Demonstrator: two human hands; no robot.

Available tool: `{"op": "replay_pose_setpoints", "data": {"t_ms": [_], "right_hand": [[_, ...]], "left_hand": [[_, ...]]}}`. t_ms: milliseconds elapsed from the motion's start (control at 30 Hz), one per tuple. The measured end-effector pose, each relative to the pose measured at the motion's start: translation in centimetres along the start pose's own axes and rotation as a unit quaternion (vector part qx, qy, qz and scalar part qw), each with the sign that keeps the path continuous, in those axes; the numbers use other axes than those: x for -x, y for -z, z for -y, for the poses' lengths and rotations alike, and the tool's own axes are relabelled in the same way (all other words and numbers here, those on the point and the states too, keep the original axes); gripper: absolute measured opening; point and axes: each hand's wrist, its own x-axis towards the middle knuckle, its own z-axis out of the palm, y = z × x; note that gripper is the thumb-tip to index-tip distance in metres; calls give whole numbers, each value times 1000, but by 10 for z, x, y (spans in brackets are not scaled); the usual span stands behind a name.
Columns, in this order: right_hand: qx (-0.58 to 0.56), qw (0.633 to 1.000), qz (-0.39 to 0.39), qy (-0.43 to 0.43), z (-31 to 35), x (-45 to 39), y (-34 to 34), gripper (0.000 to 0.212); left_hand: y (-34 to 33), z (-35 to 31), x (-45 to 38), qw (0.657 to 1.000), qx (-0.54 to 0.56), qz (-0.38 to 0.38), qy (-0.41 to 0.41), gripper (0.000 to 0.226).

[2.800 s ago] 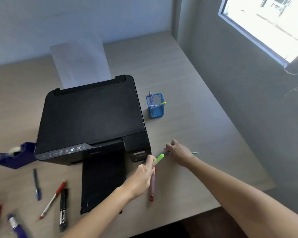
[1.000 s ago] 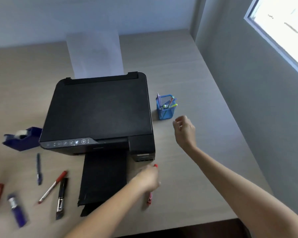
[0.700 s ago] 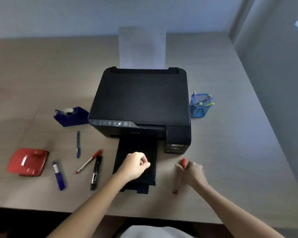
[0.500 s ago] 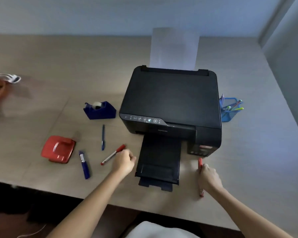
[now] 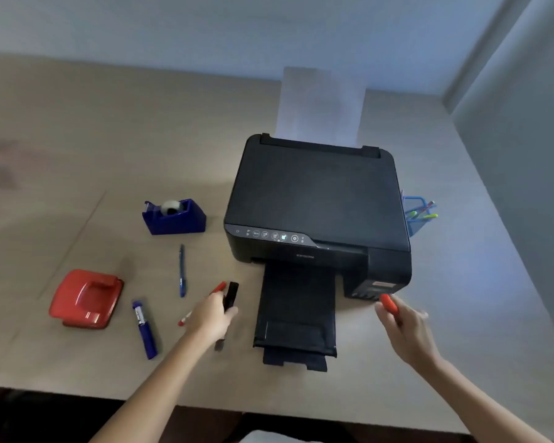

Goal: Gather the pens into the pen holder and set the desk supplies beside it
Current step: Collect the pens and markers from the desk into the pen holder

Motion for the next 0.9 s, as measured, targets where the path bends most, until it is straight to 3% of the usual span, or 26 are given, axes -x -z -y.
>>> {"op": "replay_pose_setpoints", "data": {"t_ms": [167, 233, 333, 400, 500, 633, 767, 900], "right_hand": [[-106, 967, -226, -54, -4, -44, 68, 32], [-121, 947, -288, -72, -7, -69, 98, 24], [-106, 937, -322, -85, -18, -107, 129, 18], [-118, 933, -325, -103, -30, -132, 142, 17], [-118, 936, -310, -120, -54, -164, 151, 23], [-108, 948, -275, -115, -89, -198, 148, 31], [-110, 966, -215, -98, -113, -222, 135, 30], [-67, 985, -143, -64, -129, -233, 120, 25]], "left_hand": [[84, -91, 32, 963, 129, -130, -198, 22], [105, -144, 45, 924, 203, -178, -271, 42], [110, -223, 51, 878, 260, -179, -359, 77], [103, -275, 41, 865, 248, -180, -397, 76], [76, -349, 16, 859, 195, -175, -440, 44], [29, -422, -31, 890, 115, -124, -424, 11], [-16, -460, -81, 932, -8, -83, -353, 12], [-40, -477, -102, 943, -107, -36, -314, 27]]}}
